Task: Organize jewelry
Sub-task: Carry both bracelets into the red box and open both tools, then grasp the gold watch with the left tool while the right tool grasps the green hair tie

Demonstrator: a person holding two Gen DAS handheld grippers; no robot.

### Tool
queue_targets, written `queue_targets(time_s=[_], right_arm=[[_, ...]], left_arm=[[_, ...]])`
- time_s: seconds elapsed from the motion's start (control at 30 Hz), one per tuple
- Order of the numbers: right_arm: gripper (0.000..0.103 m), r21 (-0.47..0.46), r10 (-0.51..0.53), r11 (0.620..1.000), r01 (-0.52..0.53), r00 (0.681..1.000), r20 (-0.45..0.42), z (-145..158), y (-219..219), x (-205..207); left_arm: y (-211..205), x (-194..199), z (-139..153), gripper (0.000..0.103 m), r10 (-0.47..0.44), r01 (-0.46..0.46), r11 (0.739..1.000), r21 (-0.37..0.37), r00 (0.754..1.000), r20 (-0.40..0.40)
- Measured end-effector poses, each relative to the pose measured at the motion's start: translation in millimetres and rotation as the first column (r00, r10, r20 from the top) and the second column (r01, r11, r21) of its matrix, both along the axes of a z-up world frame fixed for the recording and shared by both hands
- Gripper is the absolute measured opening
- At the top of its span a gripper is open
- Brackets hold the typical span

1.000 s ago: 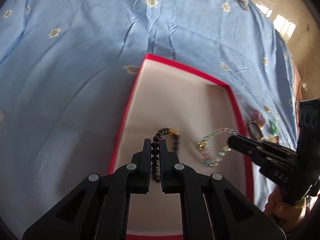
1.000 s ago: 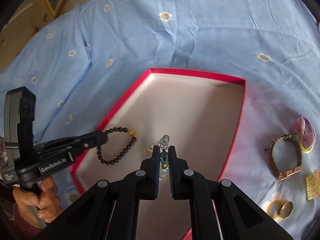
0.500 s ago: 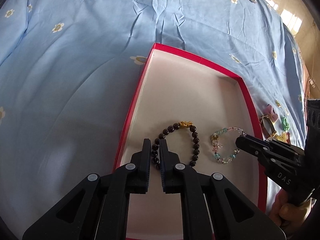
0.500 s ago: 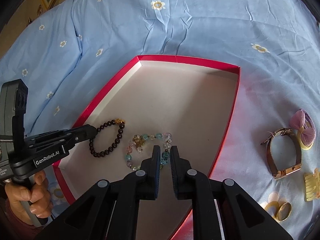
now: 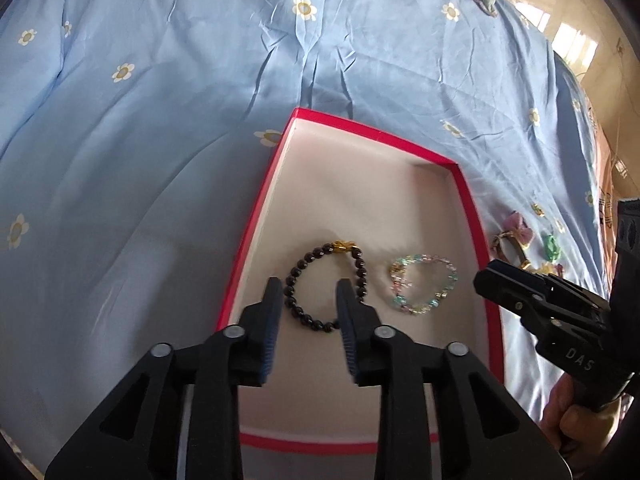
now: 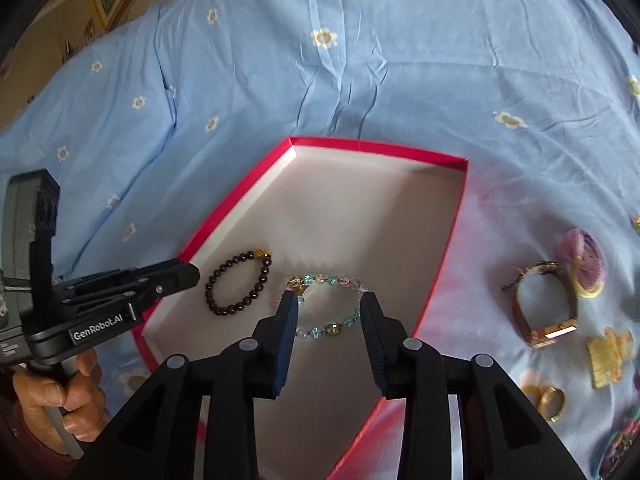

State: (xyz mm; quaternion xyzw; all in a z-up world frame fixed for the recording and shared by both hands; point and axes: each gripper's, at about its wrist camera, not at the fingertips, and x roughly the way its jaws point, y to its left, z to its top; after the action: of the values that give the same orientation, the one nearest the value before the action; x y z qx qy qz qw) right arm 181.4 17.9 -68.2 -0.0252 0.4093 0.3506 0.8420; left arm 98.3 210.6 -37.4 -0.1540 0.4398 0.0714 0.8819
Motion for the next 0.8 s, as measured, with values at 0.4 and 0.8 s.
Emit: queue_targets(time_s=[0.4, 0.8], right_arm=[[0.035, 0.055, -0.147, 0.988, 0.146, 0.989, -0.003, 16.0, -90.3, -20.2], [0.035, 0.071, -0.305, 0.950, 0.304, 0.952, 0.002, 19.7, -178.3, -22.5]], left_arm=[[-62.4, -6.2, 10.0, 0.037, -0.115, 0.115, 0.993, -0.017, 0.993, 0.007], [-119.2, 11.3, 19.8, 0.038, -0.224, 0.224, 0.975, 0.005, 0.974, 0.012]])
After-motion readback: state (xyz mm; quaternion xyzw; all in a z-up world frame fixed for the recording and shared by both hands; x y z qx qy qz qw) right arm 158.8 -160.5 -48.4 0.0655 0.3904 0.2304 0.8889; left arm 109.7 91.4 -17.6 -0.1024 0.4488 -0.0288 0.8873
